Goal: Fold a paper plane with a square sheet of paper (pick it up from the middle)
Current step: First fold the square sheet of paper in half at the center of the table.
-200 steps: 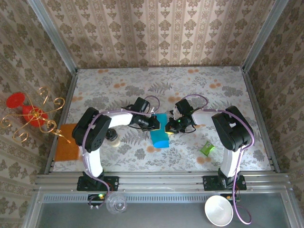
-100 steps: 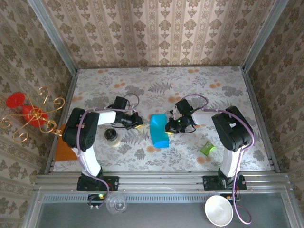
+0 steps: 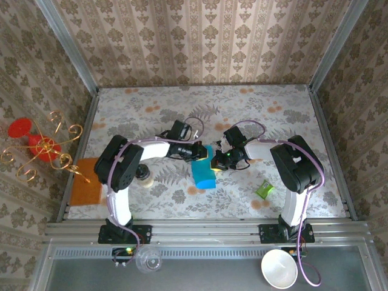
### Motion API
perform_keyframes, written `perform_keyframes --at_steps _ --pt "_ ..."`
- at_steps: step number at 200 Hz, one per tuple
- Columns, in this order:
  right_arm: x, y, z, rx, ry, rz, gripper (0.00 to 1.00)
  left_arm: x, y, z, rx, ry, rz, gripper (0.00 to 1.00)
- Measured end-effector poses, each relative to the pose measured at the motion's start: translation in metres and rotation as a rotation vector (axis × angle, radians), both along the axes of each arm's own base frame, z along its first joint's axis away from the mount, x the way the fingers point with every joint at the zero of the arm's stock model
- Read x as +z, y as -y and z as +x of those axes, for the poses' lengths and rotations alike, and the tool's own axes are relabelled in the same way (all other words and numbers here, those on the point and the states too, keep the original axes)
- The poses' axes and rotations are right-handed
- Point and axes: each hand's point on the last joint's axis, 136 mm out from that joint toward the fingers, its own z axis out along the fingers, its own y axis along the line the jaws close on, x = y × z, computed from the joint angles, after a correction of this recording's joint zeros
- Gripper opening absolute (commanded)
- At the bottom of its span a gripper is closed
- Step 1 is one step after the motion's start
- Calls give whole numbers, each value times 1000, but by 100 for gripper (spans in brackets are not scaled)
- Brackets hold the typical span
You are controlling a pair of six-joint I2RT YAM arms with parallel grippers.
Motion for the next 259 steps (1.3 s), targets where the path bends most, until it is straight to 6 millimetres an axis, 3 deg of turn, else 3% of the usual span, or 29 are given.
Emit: perform_keyframes --at_steps 17,55,103,120,141,159,176,208,235,259 --pt "0 0 0 0 0 0 6 -16 -6 1 15 -37 25 9" --pt "0 0 0 0 0 0 6 -20 -29 17 74 -60 12 9" --pt "0 0 0 0 0 0 6 -18 -105 50 254 -44 60 9" --pt "0 0 0 0 1 0 6 -9 -117 55 290 -22 85 9" --pt "0 0 0 -1 1 1 6 19 -99 46 248 46 69 9" --pt "0 0 0 -1 1 1 6 40 -65 32 169 100 36 9" --pt "0 0 0 -2 0 1 6 46 -36 23 109 113 11 9" --pt "0 0 0 -3 1 2 6 14 -12 23 78 41 26 9" --pt "0 0 0 -3 5 4 6 -17 -15 26 89 -19 67 9" --pt "-1 0 -1 -4 9 6 6 -17 -25 38 118 -22 62 9"
